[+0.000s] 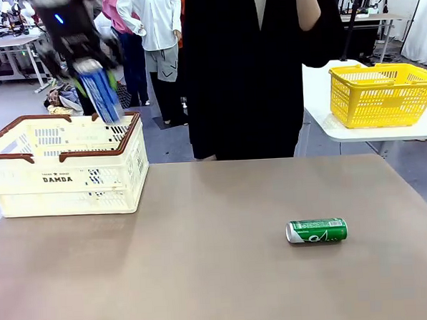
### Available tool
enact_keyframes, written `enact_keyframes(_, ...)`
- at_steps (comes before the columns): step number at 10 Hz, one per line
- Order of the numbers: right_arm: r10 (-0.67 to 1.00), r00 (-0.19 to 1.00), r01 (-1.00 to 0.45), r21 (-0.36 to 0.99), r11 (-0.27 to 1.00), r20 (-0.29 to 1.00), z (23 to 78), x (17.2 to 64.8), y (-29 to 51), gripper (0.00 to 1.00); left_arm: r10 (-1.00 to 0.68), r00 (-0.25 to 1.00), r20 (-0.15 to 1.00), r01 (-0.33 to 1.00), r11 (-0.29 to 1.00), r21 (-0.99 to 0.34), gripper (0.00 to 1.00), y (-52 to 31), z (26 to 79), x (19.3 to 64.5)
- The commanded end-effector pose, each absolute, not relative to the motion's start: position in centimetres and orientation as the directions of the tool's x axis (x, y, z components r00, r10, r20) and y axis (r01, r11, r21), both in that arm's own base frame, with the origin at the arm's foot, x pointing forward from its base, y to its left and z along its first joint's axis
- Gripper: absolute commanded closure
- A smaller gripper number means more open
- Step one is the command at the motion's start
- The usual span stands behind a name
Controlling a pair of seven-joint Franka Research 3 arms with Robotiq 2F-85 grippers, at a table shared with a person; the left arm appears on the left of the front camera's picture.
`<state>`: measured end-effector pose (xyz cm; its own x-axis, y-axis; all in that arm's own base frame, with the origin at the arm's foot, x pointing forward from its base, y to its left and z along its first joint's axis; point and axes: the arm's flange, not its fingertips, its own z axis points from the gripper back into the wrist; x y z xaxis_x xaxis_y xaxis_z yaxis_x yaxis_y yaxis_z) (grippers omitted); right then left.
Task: Place the drinks into the Shopping basket.
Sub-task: Pick up one drink and place it into the Shopping basket.
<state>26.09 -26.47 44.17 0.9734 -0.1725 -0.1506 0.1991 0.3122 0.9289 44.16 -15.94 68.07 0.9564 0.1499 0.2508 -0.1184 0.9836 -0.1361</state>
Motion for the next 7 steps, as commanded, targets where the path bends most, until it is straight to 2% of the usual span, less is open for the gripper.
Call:
enact_keyframes(1, -0.158, 0.979, 0.176, 0.933, 0.314, -0.131, 44.4, 25.9, -26.8, 0.00, 0.390, 0.858, 0.335, -0.328, 0.917, -0.227, 1.00, -10.5, 69.5, 48.7)
enact_keyframes(2, -0.158, 0.979, 0.176, 0.933, 0.314, -0.131, 44.4, 25.9, -26.8, 0.00, 0.541, 0.791, 0.285, -0.468, 0.836, -0.287, 1.00, -5.4, 68.4, 50.1)
enact_keyframes(3, -0.158, 0.979, 0.176, 0.933, 0.314, -0.131, 44.4, 25.9, -26.8, 0.00, 0.595, 0.773, 0.218, -0.521, 0.793, -0.316, 1.00, -1.8, 66.2, 50.9)
enact_keyframes(5, -0.158, 0.979, 0.176, 0.933, 0.314, -0.131, 44.4, 25.9, -26.8, 0.00, 0.696, 0.696, 0.176, -0.620, 0.706, -0.342, 1.00, 2.9, 63.0, 51.1)
enact_keyframes(6, -0.158, 0.979, 0.176, 0.933, 0.314, -0.131, 44.4, 25.9, -26.8, 0.00, 0.729, 0.676, 0.109, -0.651, 0.660, -0.374, 1.00, 4.7, 61.6, 51.0)
enact_keyframes(7, -0.158, 0.979, 0.176, 0.933, 0.314, -0.131, 44.4, 25.9, -26.8, 0.00, 0.652, 0.736, 0.183, -0.595, 0.751, -0.285, 1.00, 4.1, 63.6, 52.2)
